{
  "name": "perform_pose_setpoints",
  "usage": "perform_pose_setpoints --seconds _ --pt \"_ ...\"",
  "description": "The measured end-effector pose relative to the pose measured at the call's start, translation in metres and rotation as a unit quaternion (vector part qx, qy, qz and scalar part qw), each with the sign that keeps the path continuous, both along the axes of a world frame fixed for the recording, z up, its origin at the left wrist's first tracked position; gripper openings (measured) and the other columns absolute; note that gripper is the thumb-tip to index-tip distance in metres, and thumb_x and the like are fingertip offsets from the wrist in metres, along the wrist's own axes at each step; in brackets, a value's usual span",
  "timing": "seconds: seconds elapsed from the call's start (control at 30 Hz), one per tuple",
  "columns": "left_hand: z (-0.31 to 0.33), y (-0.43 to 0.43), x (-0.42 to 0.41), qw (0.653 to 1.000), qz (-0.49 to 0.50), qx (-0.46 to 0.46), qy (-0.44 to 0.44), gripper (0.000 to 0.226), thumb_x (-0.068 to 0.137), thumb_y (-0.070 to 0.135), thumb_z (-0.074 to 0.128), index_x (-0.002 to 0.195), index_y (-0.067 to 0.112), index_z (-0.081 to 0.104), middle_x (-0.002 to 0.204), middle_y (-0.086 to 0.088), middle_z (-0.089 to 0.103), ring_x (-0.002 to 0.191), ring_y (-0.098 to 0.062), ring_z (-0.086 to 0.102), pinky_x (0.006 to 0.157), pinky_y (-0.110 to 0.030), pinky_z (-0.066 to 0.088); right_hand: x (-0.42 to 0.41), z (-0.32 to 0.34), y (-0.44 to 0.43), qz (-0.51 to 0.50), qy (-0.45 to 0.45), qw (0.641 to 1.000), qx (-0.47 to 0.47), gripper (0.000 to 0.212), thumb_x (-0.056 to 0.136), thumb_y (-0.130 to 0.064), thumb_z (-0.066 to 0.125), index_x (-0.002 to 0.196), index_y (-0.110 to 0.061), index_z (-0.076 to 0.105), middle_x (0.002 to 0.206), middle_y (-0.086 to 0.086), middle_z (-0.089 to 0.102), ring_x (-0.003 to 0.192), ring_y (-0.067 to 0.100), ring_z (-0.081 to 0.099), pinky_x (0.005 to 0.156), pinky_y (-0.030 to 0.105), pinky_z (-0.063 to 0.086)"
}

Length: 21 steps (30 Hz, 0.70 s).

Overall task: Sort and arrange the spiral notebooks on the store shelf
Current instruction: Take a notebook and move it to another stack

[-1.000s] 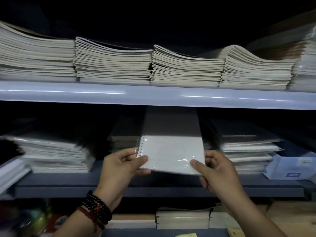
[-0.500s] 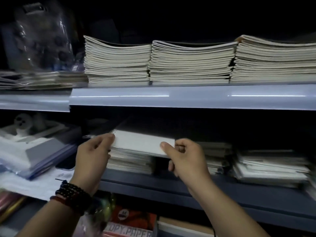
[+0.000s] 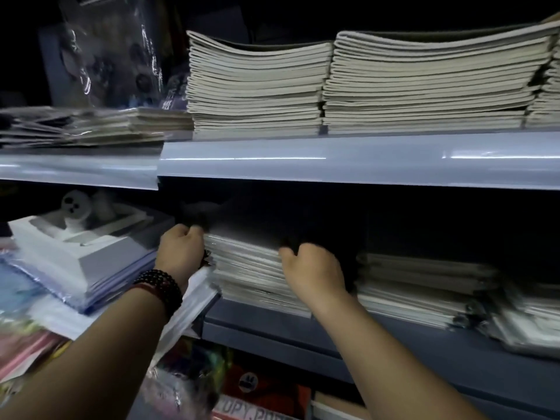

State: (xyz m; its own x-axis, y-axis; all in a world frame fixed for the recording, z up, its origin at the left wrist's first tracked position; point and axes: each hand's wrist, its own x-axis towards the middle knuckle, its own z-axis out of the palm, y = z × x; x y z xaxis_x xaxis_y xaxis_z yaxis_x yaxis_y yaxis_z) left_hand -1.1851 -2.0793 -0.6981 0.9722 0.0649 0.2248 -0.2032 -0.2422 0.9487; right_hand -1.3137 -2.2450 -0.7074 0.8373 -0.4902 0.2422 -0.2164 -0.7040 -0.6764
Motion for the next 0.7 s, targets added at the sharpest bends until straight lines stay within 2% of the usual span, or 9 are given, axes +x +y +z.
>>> perform_pose_setpoints --seconds 0.1,0.13,0.2,0.3,0.37,0.43,0.5,0.6,0.7 --pt "-0.001 0.008 0.012 0.999 -0.022 -0.003 0.048 0.017 0.092 0.022 0.047 0.083 0.008 0.050 0.081 -0.012 0.048 0.077 -0.025 0.049 0.074 -0.045 0.052 0.003 0.003 0.000 0.009 0.045 0.999 -0.015 0.048 0.102 -0.045 0.039 0.073 -0.011 0.056 0.079 0.007 0.063 0.084 0.031 0.063 0.073 0.032 0.049" --pt "0.000 0.010 0.012 0.999 -0.016 -0.005 0.048 0.020 0.092 0.024 0.047 0.081 0.008 0.051 0.080 -0.012 0.051 0.080 -0.026 0.051 0.079 -0.046 0.051 0.003 0.002 -0.001 0.009 0.046 0.999 -0.003 0.047 0.101 -0.047 0.040 0.077 -0.011 0.060 0.085 0.010 0.067 0.087 0.033 0.065 0.077 0.034 0.052" --pt "0.003 0.015 0.004 1.000 0.015 0.002 0.018 0.025 0.096 0.024 0.049 0.084 0.004 0.057 0.079 -0.012 0.056 0.080 -0.026 0.053 0.076 -0.040 0.044 -0.001 -0.002 -0.005 0.010 0.021 0.999 0.036 0.049 0.098 -0.049 0.045 0.072 -0.009 0.059 0.082 0.013 0.070 0.080 0.035 0.068 0.076 0.043 0.058" --pt "0.003 0.020 -0.024 0.998 0.046 -0.012 -0.042 0.021 0.099 0.026 0.054 0.102 0.008 0.065 0.094 -0.006 0.067 0.087 -0.024 0.061 0.078 -0.034 0.044 -0.018 -0.010 -0.012 0.011 -0.050 0.996 0.068 0.049 0.095 -0.051 0.054 0.072 -0.008 0.058 0.072 0.011 0.066 0.065 0.029 0.068 0.064 0.047 0.059" --pt "0.000 0.021 -0.048 0.997 0.032 -0.033 -0.058 0.016 0.098 0.023 0.058 0.107 0.013 0.067 0.101 -0.002 0.069 0.091 -0.018 0.064 0.079 -0.032 0.046 -0.034 -0.014 -0.016 0.016 -0.078 0.995 0.056 0.039 0.095 -0.050 0.057 0.088 -0.012 0.060 0.087 0.004 0.064 0.074 0.021 0.065 0.070 0.041 0.058" --pt "-0.005 0.020 -0.070 0.995 0.043 -0.008 -0.092 0.014 0.096 0.019 0.060 0.107 0.014 0.068 0.101 0.001 0.068 0.088 -0.005 0.062 0.078 -0.029 0.045 -0.054 -0.016 -0.022 0.030 -0.096 0.994 0.036 0.029 0.096 -0.043 0.059 0.112 -0.019 0.059 0.106 -0.003 0.056 0.082 0.012 0.061 0.075 0.030 0.054" --pt "-0.009 0.017 -0.095 0.990 0.064 0.005 -0.125 0.015 0.095 0.016 0.061 0.108 0.014 0.067 0.101 0.002 0.066 0.086 0.003 0.057 0.077 -0.026 0.043 -0.077 -0.018 -0.028 0.048 -0.115 0.992 0.028 0.026 0.096 -0.036 0.061 0.119 -0.025 0.057 0.113 -0.007 0.052 0.079 0.006 0.060 0.073 0.023 0.052" --pt "-0.023 0.005 -0.130 0.993 0.008 0.004 -0.119 0.012 0.096 0.020 0.063 0.108 0.022 0.065 0.106 0.006 0.067 0.091 0.000 0.060 0.075 -0.027 0.045 -0.116 -0.023 -0.040 0.058 -0.131 0.990 0.001 0.023 0.095 -0.031 0.063 0.118 -0.028 0.057 0.114 -0.014 0.050 0.081 0.004 0.061 0.078 0.028 0.054" --pt "-0.042 -0.020 -0.162 0.987 -0.084 0.060 -0.122 0.008 0.094 0.026 0.066 0.101 0.030 0.064 0.106 0.008 0.066 0.095 -0.008 0.062 0.076 -0.032 0.051 -0.156 -0.031 -0.061 0.045 -0.129 0.990 -0.043 0.020 0.096 -0.032 0.061 0.116 -0.030 0.055 0.112 -0.020 0.046 0.087 0.003 0.058 0.081 0.029 0.053"
